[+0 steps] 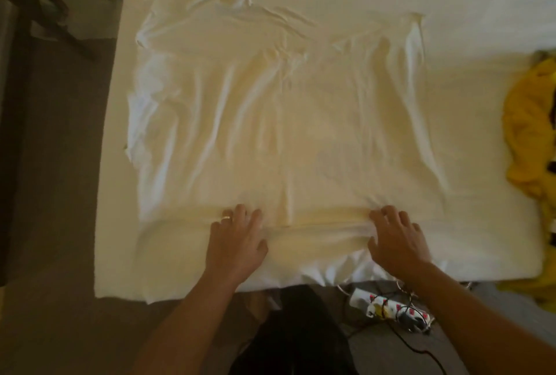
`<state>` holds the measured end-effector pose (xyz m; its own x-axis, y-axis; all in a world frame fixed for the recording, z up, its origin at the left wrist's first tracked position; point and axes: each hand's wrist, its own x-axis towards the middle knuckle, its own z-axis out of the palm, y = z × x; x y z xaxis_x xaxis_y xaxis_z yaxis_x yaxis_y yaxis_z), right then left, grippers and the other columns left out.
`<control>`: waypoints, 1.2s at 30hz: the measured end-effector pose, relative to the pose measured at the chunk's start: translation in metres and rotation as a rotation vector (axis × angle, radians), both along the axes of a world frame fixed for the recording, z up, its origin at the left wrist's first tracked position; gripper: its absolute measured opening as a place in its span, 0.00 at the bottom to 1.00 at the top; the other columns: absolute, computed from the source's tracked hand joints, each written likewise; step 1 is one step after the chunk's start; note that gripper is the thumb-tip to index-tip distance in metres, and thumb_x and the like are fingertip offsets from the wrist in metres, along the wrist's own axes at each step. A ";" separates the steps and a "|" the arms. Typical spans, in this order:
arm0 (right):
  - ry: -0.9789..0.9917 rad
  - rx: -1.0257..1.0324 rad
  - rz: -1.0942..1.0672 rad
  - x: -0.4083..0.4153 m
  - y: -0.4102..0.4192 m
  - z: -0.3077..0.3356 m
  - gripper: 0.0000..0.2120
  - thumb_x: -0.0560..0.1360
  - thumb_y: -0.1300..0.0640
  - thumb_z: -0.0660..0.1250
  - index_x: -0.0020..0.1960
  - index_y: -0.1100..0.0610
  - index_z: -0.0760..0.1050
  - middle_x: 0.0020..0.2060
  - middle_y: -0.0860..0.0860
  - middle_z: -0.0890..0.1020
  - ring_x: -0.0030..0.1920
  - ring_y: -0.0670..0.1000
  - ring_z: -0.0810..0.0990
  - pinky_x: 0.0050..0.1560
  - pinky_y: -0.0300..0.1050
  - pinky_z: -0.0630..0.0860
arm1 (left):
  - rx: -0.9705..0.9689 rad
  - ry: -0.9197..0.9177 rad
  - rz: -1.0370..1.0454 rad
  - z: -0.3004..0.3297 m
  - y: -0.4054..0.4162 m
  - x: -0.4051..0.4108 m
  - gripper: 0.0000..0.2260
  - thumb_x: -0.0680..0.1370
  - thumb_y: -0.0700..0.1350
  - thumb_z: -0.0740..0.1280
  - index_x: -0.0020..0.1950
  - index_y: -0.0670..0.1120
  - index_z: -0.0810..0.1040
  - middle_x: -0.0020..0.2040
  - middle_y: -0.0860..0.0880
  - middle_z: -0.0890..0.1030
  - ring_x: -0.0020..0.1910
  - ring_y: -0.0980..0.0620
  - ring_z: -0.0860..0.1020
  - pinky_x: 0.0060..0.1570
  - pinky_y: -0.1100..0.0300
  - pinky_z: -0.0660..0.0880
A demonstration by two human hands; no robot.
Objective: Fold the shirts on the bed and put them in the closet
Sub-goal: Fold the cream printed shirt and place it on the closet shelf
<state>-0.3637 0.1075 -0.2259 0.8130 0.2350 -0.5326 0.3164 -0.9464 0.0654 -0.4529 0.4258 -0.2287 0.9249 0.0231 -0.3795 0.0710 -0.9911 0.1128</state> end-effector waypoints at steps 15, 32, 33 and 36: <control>0.038 0.063 0.138 0.042 -0.044 0.003 0.13 0.78 0.62 0.60 0.61 0.55 0.72 0.53 0.53 0.76 0.53 0.55 0.77 0.49 0.52 0.79 | 0.045 -0.045 -0.127 0.002 -0.023 0.007 0.13 0.67 0.34 0.77 0.48 0.41 0.79 0.43 0.41 0.75 0.38 0.37 0.79 0.20 0.52 0.73; 0.140 0.061 0.002 0.130 -0.044 0.021 0.11 0.78 0.61 0.61 0.60 0.54 0.74 0.54 0.52 0.77 0.57 0.56 0.78 0.53 0.51 0.78 | -0.003 0.130 0.207 0.031 0.022 0.074 0.10 0.79 0.36 0.60 0.55 0.46 0.77 0.49 0.46 0.78 0.52 0.41 0.79 0.47 0.49 0.76; 0.125 0.077 -0.013 0.140 -0.041 0.021 0.11 0.78 0.61 0.60 0.59 0.54 0.74 0.55 0.52 0.77 0.58 0.56 0.78 0.53 0.51 0.78 | -0.005 0.110 0.241 0.031 0.026 0.086 0.11 0.79 0.37 0.60 0.56 0.47 0.79 0.51 0.46 0.79 0.55 0.41 0.79 0.50 0.49 0.76; 0.038 0.092 -0.063 0.174 -0.029 0.020 0.12 0.77 0.60 0.60 0.56 0.53 0.77 0.54 0.52 0.79 0.57 0.56 0.78 0.55 0.49 0.75 | -0.013 0.074 0.308 0.031 0.037 0.125 0.12 0.79 0.39 0.61 0.58 0.48 0.81 0.56 0.44 0.81 0.57 0.40 0.79 0.52 0.48 0.75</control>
<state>-0.1894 0.0786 -0.2058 0.8075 0.2336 -0.5416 0.2571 -0.9658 -0.0332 -0.3274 0.4632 -0.1981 0.8448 0.2928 -0.4479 0.3766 -0.9200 0.1088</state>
